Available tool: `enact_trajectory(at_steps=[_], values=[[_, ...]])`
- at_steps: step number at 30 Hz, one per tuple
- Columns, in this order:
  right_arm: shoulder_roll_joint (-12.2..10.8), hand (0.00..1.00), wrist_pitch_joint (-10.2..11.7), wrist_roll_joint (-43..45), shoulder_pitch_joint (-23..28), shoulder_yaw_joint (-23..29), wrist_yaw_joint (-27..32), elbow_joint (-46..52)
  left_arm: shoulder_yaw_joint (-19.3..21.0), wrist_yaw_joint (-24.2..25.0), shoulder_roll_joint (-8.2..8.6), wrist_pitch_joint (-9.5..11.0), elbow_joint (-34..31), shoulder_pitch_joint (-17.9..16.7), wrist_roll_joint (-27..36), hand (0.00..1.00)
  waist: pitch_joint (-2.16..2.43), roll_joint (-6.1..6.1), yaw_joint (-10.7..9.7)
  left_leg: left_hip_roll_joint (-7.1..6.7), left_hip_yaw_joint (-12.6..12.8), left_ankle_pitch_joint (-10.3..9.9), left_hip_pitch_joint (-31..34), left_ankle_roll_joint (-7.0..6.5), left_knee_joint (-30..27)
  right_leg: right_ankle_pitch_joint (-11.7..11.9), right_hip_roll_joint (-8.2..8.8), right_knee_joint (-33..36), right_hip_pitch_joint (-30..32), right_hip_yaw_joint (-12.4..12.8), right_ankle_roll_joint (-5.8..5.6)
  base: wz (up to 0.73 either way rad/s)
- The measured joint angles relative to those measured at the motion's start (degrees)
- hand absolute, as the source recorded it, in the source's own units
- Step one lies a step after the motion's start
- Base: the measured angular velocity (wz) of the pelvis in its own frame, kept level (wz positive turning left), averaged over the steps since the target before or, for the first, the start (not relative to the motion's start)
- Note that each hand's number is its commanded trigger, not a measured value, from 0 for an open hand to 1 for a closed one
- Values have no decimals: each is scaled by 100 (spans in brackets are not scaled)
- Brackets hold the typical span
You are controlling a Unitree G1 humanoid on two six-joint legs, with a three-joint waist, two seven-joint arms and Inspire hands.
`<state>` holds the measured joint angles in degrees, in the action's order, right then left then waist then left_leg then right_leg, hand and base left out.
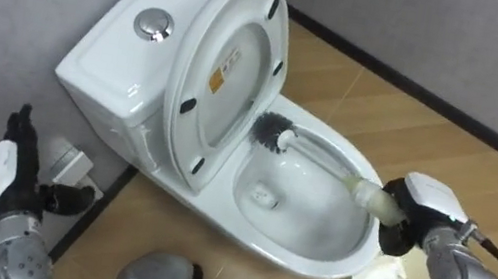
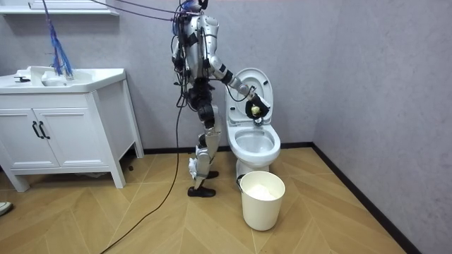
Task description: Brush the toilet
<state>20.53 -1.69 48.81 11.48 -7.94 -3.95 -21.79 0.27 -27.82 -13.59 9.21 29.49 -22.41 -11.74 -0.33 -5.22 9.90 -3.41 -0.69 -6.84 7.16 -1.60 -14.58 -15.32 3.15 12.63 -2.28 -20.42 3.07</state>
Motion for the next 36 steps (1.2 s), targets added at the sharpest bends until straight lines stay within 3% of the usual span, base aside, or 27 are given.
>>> enact_trajectory(at_steps=[4,9,12,16,21,24,28,30,32,33,36], values=[[-4,100,67,-252,-6,152,0,-39,190,153,167,-7,398,-58,527,0,-20,-35,-68,-9,35,-9,-208,-10,216,15,16,-14,-109,23,-26,-4],[-26,100,176,-922,52,570,23,-294,650,262,281,-25,683,-5,626,0,-26,-98,-110,-8,72,-24,-332,-28,286,66,-29,-204,-240,152,-66,-8],[-65,100,218,-1305,120,835,66,-417,708,248,285,-53,1081,38,591,0,-49,-15,-221,7,199,-82,-471,-59,330,75,-26,-213,-335,237,-83,-17],[-288,100,241,-2093,236,1303,425,-828,747,265,310,-260,1482,115,477,0,-27,61,-413,32,402,-118,-594,-94,423,94,-26,-216,-339,465,-127,-24],[-573,100,349,-3266,332,1589,872,-1721,832,341,339,-320,1966,260,426,0,12,139,-694,67,628,-155,-769,-114,510,148,-33,-205,-440,639,-156,-27],[-611,100,470,-4048,340,1624,1148,-2453,820,450,357,-343,2267,459,225,0,7,225,-866,74,712,-217,-843,-132,505,156,-34,-201,-458,770,-170,-19],[-694,100,546,-4479,437,1839,1402,-3512,851,500,401,-343,2361,520,-42,0,87,372,-980,85,865,-268,-891,-165,517,173,-31,-190,-473,931,-201,-22],[-753,100,538,-4614,502,1850,1464,-3827,879,559,401,-344,2362,530,-145,0,83,391,-1043,85,899,-269,-931,-169,517,180,-27,-188,-492,956,-211,-14],[-793,27,522,-4664,505,1850,1464,-4109,880,627,404,-350,2364,537,-193,0,81,393,-1096,91,955,-278,-998,-178,528,181,-29,-183,-508,1018,-214,-16],[-816,0,519,-4694,505,1850,1467,-4192,879,680,404,-356,2380,536,-267,0,75,396,-1129,94,978,-280,-1016,-181,530,186,-33,-182,-513,1050,-222,-13],[-856,0,519,-4779,475,1850,1474,-4316,878,783,407,-391,2599,647,-312,0,50,428,-1121,96,1002,-291,-1035,-199,525,207,-39,-191,-513,1109,-241,-7]])
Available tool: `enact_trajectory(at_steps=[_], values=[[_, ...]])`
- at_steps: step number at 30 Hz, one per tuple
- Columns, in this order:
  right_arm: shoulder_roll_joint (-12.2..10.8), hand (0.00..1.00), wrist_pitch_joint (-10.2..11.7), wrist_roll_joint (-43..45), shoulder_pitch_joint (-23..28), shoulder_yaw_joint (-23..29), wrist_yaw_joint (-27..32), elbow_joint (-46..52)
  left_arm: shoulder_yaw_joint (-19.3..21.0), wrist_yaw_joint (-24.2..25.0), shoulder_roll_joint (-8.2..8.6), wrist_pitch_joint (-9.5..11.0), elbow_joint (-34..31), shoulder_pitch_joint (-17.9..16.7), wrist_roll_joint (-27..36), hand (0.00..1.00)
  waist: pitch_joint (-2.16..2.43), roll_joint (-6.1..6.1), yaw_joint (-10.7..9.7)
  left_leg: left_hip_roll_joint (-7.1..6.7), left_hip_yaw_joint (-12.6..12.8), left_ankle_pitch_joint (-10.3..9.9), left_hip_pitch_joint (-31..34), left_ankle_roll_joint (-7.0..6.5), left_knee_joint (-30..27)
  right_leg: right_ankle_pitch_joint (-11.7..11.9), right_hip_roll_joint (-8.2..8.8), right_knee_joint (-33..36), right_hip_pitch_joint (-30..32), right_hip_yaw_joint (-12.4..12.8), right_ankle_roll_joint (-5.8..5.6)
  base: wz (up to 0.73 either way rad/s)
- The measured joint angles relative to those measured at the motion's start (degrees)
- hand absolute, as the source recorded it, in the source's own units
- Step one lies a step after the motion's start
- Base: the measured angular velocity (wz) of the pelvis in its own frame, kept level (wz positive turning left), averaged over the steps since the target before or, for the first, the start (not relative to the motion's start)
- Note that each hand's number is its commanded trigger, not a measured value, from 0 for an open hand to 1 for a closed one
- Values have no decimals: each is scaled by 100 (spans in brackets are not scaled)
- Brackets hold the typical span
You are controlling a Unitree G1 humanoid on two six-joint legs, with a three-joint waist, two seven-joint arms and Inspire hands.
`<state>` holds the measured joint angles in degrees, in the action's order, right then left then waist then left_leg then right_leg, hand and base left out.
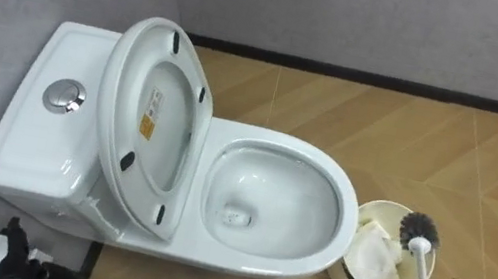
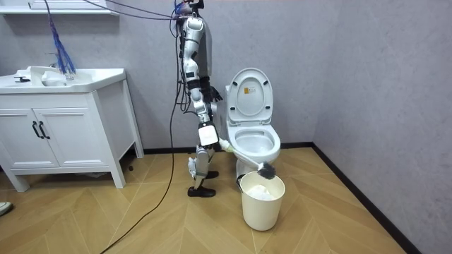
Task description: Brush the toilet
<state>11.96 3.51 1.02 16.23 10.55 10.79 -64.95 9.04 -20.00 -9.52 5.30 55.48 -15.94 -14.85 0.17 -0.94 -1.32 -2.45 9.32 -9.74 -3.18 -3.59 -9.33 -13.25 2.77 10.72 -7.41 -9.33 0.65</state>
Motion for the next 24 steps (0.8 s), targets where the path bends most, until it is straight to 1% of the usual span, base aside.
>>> enact_trajectory(at_steps=[3,5,7,10,12,21,24], values=[[-77,0,0,-95,-108,-6,4,-47,-1,50,0,-11,145,32,-77,0,-9,5,9,-6,47,-4,-45,-8,-21,-9,-2,-15,13,101,-15,-9],[-105,0,0,-125,-211,-24,6,-154,-1,53,0,-75,156,1,-96,0,-11,7,5,-8,70,-7,-47,-14,-22,-10,-2,-21,19,127,-20,-6],[-111,0,-53,-132,-316,-42,6,-268,-1,66,-1,-128,190,0,-99,0,-13,14,16,-16,74,-13,-46,-24,-23,-7,-3,-22,22,127,-29,0],[-111,0,-71,-154,-406,-52,7,-401,0,154,-1,-197,197,10,-101,0,-14,14,12,-21,74,-19,-43,-32,-17,-8,-1,-38,21,117,-35,0],[-115,0,-168,-149,-507,-108,6,-503,-1,203,10,-232,197,28,-105,0,-13,16,17,-22,75,-22,-35,-34,-9,-7,-4,-67,19,104,-37,0],[-116,0,-185,-112,-620,-271,28,-708,-3,204,15,-339,254,16,-110,0,-13,14,9,-24,68,-40,-38,-18,55,1,-33,-98,2,70,-39,0],[-121,0,-190,-85,-667,-315,34,-760,-25,204,26,-365,314,12,-283,0,-15,17,12,-18,65,-50,-44,-12,59,3,-39,-97,-11,62,-36,0]])
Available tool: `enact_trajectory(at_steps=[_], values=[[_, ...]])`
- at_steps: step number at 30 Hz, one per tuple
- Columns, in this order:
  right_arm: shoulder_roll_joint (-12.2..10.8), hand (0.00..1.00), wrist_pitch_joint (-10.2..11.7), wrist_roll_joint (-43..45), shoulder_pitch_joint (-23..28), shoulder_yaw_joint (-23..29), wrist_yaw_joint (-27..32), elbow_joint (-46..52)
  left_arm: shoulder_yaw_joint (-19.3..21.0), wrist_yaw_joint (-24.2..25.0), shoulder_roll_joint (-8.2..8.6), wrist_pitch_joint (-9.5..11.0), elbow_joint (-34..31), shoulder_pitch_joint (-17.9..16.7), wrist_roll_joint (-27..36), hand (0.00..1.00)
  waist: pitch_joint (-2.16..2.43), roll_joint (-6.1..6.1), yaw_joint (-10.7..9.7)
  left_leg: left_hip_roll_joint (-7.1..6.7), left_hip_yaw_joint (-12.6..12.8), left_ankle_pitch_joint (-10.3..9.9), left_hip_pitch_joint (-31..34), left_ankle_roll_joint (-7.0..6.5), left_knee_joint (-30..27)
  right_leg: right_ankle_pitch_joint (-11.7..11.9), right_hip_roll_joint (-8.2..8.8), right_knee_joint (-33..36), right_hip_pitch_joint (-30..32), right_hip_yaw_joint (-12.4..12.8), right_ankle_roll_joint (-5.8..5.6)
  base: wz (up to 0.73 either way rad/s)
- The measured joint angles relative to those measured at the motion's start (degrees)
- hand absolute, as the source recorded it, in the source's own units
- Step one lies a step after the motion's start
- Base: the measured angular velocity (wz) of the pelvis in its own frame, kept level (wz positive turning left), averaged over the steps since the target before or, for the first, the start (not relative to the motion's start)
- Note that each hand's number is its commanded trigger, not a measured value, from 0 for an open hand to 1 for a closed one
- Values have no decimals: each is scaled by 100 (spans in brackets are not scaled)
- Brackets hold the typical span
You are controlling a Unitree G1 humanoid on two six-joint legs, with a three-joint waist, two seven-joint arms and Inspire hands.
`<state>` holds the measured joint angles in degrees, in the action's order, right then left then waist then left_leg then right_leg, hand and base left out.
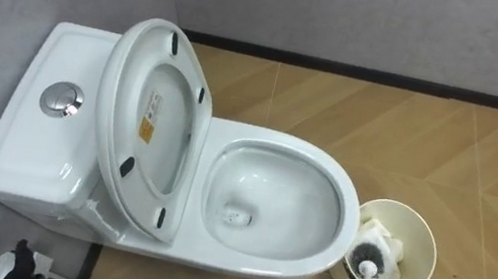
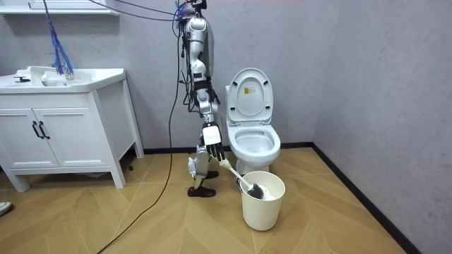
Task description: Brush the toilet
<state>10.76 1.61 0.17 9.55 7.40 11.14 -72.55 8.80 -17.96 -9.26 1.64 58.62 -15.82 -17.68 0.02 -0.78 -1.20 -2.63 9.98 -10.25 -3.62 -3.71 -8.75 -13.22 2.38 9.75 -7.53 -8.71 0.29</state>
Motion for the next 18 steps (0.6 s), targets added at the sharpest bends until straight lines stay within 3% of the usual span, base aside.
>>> enact_trajectory(at_steps=[6,18], values=[[-12,0,-94,-2,-53,-1,5,4,-2,28,168,-160,7,-12,-231,0,-12,1,1,-4,-67,-27,-1,-2,-49,0,0,-2,-50,-25,-1,5],[-117,0,-165,-24,-60,1,-9,12,-4,256,180,-381,210,-10,-328,0,-16,10,-6,-14,-182,-35,54,-7,-156,1,6,-4,-79,-115,-1,4]])
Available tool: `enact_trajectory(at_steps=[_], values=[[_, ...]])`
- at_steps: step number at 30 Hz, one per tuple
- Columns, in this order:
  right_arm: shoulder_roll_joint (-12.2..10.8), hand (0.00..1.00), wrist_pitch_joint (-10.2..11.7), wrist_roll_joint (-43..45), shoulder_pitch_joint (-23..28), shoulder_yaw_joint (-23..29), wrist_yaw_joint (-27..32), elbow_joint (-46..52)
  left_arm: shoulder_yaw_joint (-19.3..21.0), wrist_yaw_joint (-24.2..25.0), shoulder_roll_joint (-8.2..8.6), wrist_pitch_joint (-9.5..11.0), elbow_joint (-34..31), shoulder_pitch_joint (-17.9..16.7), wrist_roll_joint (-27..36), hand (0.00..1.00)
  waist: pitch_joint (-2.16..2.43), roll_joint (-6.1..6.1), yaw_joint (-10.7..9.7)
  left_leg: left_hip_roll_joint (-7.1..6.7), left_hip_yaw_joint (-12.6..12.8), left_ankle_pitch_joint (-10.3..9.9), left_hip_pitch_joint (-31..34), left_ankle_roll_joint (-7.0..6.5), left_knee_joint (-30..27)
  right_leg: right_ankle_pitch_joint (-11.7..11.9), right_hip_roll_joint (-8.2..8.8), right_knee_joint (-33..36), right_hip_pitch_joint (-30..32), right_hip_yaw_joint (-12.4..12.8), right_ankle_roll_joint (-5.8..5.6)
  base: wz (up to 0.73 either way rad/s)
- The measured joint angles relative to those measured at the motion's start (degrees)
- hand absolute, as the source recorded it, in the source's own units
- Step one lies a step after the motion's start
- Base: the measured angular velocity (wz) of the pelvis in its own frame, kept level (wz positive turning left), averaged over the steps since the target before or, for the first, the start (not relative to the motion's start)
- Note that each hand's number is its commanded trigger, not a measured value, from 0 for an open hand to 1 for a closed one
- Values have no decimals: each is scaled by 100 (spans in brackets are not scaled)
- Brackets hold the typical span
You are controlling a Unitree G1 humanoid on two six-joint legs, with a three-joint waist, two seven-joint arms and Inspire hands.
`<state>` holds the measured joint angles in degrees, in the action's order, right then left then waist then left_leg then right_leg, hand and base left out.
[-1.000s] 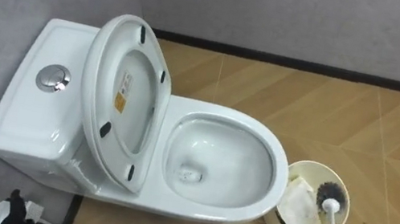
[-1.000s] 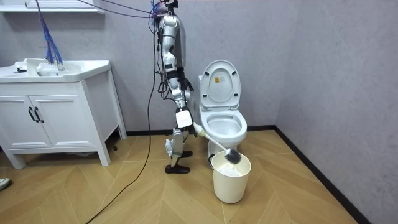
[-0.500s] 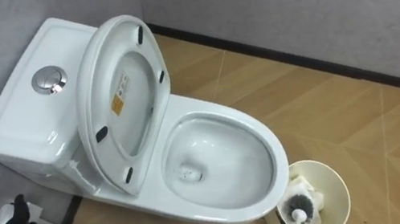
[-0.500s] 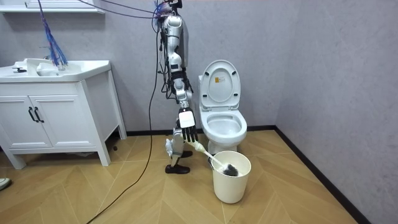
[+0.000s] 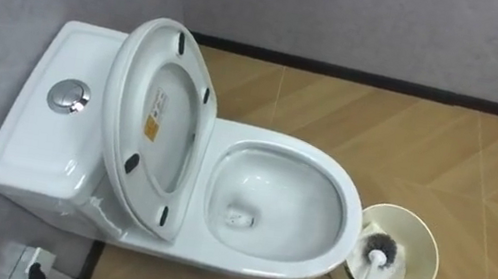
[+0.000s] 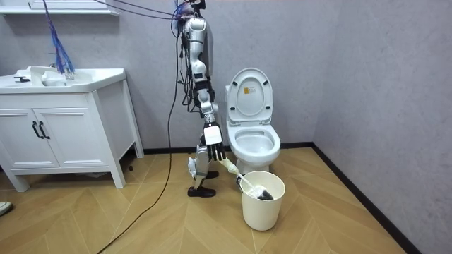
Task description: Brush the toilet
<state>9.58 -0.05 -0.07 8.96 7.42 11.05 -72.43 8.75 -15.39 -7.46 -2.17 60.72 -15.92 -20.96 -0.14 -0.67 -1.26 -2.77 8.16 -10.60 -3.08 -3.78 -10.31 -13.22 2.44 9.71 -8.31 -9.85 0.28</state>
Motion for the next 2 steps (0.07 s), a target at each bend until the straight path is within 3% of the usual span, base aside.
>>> enact_trajectory(at_steps=[2], values=[[0,0,-4,-36,7,0,-7,-21,1,24,-1,-16,0,15,0,0,-1,2,-3,-3,-29,0,10,0,-15,0,2,1,-8,-33,0,7]])
